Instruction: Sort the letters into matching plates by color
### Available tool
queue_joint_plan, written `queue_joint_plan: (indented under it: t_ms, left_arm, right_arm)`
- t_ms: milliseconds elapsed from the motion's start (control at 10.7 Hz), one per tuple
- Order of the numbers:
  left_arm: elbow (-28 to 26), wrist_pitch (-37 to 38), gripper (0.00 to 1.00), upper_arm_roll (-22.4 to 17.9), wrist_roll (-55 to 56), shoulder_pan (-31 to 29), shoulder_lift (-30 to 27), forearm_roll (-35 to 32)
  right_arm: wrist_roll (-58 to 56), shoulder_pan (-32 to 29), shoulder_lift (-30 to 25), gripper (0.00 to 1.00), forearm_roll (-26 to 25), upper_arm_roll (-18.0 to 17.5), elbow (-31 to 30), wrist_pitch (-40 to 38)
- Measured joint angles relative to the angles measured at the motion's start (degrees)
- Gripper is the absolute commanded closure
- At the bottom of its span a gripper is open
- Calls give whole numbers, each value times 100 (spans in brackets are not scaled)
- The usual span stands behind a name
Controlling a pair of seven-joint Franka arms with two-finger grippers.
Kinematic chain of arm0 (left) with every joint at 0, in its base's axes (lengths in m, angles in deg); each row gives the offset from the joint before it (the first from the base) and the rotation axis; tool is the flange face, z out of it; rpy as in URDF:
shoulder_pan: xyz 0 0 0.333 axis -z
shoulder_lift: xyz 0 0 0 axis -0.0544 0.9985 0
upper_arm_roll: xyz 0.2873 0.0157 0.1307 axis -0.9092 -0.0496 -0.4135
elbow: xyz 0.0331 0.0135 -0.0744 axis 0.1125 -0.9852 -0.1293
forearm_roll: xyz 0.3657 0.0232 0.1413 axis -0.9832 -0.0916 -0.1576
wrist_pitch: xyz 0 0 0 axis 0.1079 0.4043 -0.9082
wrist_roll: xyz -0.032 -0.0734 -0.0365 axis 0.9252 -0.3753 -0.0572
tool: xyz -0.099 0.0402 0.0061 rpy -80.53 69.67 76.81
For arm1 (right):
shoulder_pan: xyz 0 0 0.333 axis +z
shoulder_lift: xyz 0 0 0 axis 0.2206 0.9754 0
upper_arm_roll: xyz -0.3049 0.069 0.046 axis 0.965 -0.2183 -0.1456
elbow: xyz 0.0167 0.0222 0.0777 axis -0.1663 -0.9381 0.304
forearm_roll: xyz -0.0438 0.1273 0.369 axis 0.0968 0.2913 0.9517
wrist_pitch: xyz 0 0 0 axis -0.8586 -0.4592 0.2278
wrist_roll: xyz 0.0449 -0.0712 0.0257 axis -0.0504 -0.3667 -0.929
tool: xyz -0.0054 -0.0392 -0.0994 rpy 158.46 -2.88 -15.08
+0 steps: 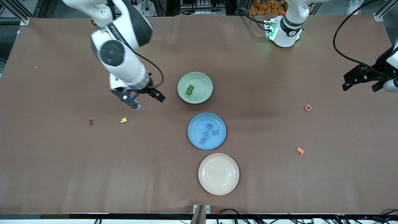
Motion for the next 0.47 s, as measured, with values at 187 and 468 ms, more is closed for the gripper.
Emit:
queue_joint_plan:
  t_ms: [187,468]
  left_arm:
    - [0,0,0,1,-1,2,14,-7]
    - [0,0,0,10,-7,7,17,-10]
  right_arm:
    - [-1330,-557,-565,0,188,48,129,-818]
    - [-3093,-602,-816,0,229,958,749,-1502]
